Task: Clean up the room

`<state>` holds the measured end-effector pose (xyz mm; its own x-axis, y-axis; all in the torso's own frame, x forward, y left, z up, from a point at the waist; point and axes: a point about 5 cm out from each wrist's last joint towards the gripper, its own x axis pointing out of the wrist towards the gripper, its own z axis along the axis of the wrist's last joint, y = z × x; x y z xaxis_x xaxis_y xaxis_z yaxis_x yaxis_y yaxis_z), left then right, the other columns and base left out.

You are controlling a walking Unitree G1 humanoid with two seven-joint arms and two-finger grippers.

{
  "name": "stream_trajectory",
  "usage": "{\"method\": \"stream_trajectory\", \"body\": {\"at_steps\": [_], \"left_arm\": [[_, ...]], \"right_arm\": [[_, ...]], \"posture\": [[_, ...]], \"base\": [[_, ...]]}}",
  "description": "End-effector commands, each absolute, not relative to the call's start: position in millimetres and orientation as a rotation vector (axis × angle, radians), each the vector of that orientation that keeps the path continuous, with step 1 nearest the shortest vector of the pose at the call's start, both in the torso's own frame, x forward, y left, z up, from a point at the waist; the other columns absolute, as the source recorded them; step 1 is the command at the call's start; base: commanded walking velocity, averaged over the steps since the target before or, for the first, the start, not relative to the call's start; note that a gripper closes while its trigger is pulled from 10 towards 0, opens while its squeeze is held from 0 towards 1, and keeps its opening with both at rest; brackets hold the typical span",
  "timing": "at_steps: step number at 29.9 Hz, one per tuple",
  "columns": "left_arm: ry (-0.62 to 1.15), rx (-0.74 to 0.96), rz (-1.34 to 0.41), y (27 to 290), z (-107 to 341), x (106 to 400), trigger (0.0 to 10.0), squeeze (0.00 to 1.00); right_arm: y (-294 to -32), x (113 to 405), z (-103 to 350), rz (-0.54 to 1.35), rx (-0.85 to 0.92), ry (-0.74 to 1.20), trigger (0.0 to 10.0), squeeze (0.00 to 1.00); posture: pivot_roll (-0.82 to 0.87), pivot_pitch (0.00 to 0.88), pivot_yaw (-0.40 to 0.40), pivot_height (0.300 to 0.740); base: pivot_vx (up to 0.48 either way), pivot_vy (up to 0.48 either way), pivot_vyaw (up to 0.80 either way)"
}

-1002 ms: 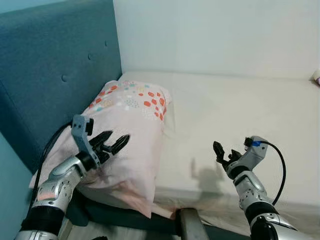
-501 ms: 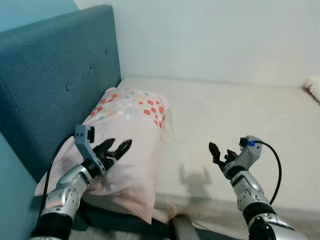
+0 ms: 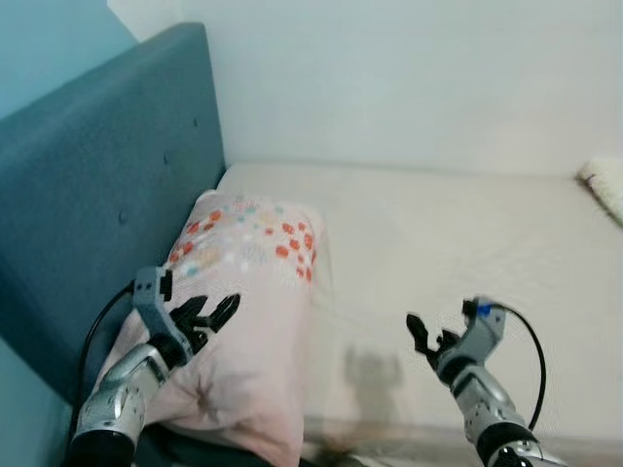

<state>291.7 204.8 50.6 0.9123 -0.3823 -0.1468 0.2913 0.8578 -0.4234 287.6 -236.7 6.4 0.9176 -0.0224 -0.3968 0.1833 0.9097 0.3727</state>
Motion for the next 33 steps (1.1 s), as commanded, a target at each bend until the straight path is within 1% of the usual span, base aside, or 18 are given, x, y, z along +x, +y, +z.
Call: {"method": "stream_trajectory", "body": {"at_steps": [1, 7, 8, 12, 14, 17, 18, 19, 20, 21, 23, 25, 26, 27, 29, 33], "left_arm": [[0.29, -0.378, -0.315, 208, 36, 283, 10.0, 0.0], [0.319, -0.385, -0.285, 210, 26, 277, 10.0, 0.0], [0.35, -0.402, -0.255, 213, 15, 271, 10.0, 0.0], [0.379, -0.397, -0.237, 214, 8, 266, 10.0, 0.0], [0.458, -0.364, -0.187, 216, -11, 253, 10.0, 0.0], [0.595, -0.332, -0.102, 219, -39, 226, 10.0, 0.0], [0.595, -0.332, -0.102, 219, -39, 226, 10.0, 0.0], [0.646, -0.32, -0.075, 220, -47, 216, 10.0, 0.0], [0.646, -0.32, -0.075, 220, -47, 216, 10.0, 0.0], [0.677, -0.312, -0.058, 220, -52, 210, 10.0, 0.0], [0.787, -0.332, 0.019, 223, -70, 184, 10.0, 0.0], [0.88, -0.354, 0.098, 225, -82, 161, 10.0, 0.0], [0.947, -0.355, 0.147, 226, -90, 144, 10.0, 0.0], [0.947, -0.355, 0.147, 226, -90, 144, 10.0, 0.0], [1.012, -0.347, 0.201, 225, -98, 128, 10.0, 0.0], [1.039, -0.317, 0.207, 221, -100, 124, 10.0, 0.0]], "right_arm": [[-231, 279, -5, -0.106, 0.414, 0.463, 10.0, 0.0], [-232, 269, -14, -0.117, 0.411, 0.506, 10.0, 0.0], [-232, 261, -22, -0.124, 0.406, 0.552, 10.0, 0.0], [-230, 256, -26, -0.121, 0.4, 0.581, 10.0, 0.0], [-224, 244, -38, -0.115, 0.38, 0.653, 10.0, 0.0], [-218, 226, -53, -0.133, 0.359, 0.745, 10.0, 0.0], [-218, 226, -53, -0.133, 0.359, 0.745, 10.0, 0.0], [-216, 221, -57, -0.137, 0.353, 0.772, 10.0, 0.0], [-216, 221, -57, -0.137, 0.353, 0.772, 10.0, 0.0], [-215, 218, -60, -0.139, 0.349, 0.788, 10.0, 0.0], [-209, 203, -70, -0.15, 0.331, 0.863, 10.0, 0.0], [-205, 193, -76, -0.13, 0.287, 0.912, 10.0, 0.0], [-204, 188, -79, -0.115, 0.26, 0.929, 10.0, 0.0], [-204, 188, -79, -0.115, 0.26, 0.929, 10.0, 0.0], [-204, 181, -83, -0.13, 0.272, 0.953, 10.0, 0.0], [-203, 169, -88, -0.125, 0.254, 0.996, 10.0, 0.0]], "posture": [[-0.06, 0.0, -0.056, 0.695], [-0.06, 0.0, -0.06, 0.715], [-0.06, 0.0, -0.06, 0.725], [-0.06, 0.0, -0.06, 0.73], [-0.06, 0.0, -0.06, 0.74], [-0.07, 0.0, -0.058, 0.74], [-0.07, 0.0, -0.058, 0.74], [-0.06, 0.0, -0.061, 0.74], [-0.06, 0.0, -0.061, 0.74], [-0.06, 0.0, -0.061, 0.74], [-0.05, 0.0, -0.067, 0.74], [-0.04, 0.0, -0.069, 0.74], [-0.04, 0.0, -0.069, 0.74], [-0.04, 0.0, -0.069, 0.74], [-0.04, 0.0, -0.061, 0.74], [-0.05, 0.0, -0.055, 0.74]], "base": [[-0.48, 0.0, 0.0], [-0.48, 0.0, 0.0], [0.0, 0.0, 0.0], [0.0, 0.0, 0.0], [0.0, 0.0, 0.0], [0.0, 0.0, 0.0], [0.0, 0.0, 0.0], [0.0, 0.0, 0.0], [0.0, 0.0, 0.0], [0.0, 0.0, 0.0], [0.0, 0.0, 0.0], [0.0, 0.0, 0.0], [0.0, 0.0, 0.0], [0.0, 0.0, 0.0], [0.0, 0.0, -0.79], [0.0, 0.0, -0.79]]}}
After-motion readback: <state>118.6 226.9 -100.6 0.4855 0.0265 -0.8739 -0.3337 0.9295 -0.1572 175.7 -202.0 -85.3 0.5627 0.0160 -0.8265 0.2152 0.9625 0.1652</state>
